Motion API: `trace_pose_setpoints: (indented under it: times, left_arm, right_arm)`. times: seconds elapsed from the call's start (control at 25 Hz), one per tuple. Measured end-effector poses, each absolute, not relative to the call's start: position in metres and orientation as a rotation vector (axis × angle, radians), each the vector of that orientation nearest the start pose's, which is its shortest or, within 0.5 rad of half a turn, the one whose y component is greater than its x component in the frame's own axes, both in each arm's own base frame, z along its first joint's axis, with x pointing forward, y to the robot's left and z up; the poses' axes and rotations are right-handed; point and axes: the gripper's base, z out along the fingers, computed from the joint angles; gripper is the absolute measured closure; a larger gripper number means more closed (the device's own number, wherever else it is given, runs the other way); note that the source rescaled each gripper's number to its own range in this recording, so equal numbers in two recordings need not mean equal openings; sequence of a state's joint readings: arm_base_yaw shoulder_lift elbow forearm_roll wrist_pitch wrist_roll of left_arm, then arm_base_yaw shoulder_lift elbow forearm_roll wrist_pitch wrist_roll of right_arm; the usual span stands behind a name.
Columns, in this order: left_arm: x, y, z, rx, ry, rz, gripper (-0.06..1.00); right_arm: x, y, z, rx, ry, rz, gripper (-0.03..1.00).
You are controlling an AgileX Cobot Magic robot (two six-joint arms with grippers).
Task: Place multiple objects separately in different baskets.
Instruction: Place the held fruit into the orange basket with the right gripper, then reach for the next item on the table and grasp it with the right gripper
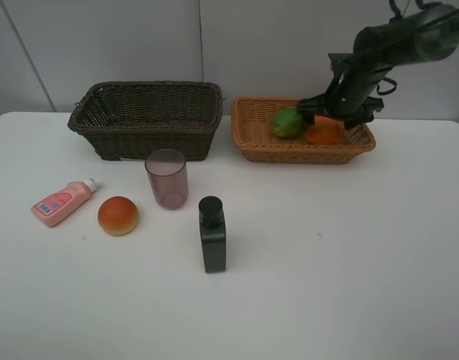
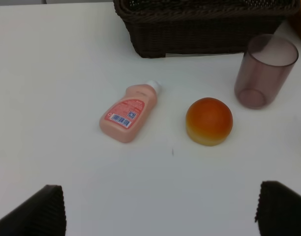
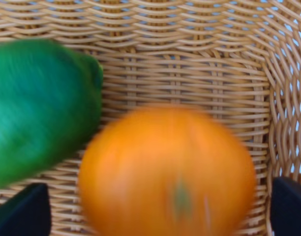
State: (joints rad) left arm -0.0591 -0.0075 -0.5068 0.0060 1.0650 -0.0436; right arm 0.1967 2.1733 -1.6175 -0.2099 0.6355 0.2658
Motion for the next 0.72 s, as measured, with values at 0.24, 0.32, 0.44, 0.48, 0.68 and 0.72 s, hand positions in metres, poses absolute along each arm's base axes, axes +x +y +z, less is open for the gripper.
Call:
trace_pose_setpoints:
  times: [0.24,0.32,0.44,0.48,0.68,0.72]
  left_arm:
    - [-0.007,0.001,0.279,0.015,2.035,-0.057,-0.06]
    - [-0.007,0.001,0.279,0.015,2.035,-0.057,-0.06]
    - [-0.007,0.001,0.279,0.015,2.035,-0.057,-0.06]
    - [-0.007,0.001,0.279,0.015,2.035,-0.057,-0.06]
    - [-0.007,0.001,0.279,0.015,2.035,-0.057,-0.06]
    - [-0.007,0.001,0.279,0.015,2.035,-0.057,-0.06]
  right_arm:
    - [0.448,0.081,0.197,-0.077,2.647,-0.069,-0.02]
    - [0.438,0.089,0.209,-0.075,2.684,-0.053,-0.03]
    - [0.421,0.109,0.225,-0.095,2.746,-0.012,-0.03]
    - [0.415,0.116,0.230,-0.110,2.767,0.001,-0.03]
    - [0.380,0.157,0.248,-0.190,2.873,0.053,-0.03]
    - [0.373,0.165,0.250,-0.204,2.895,0.054,-0.03]
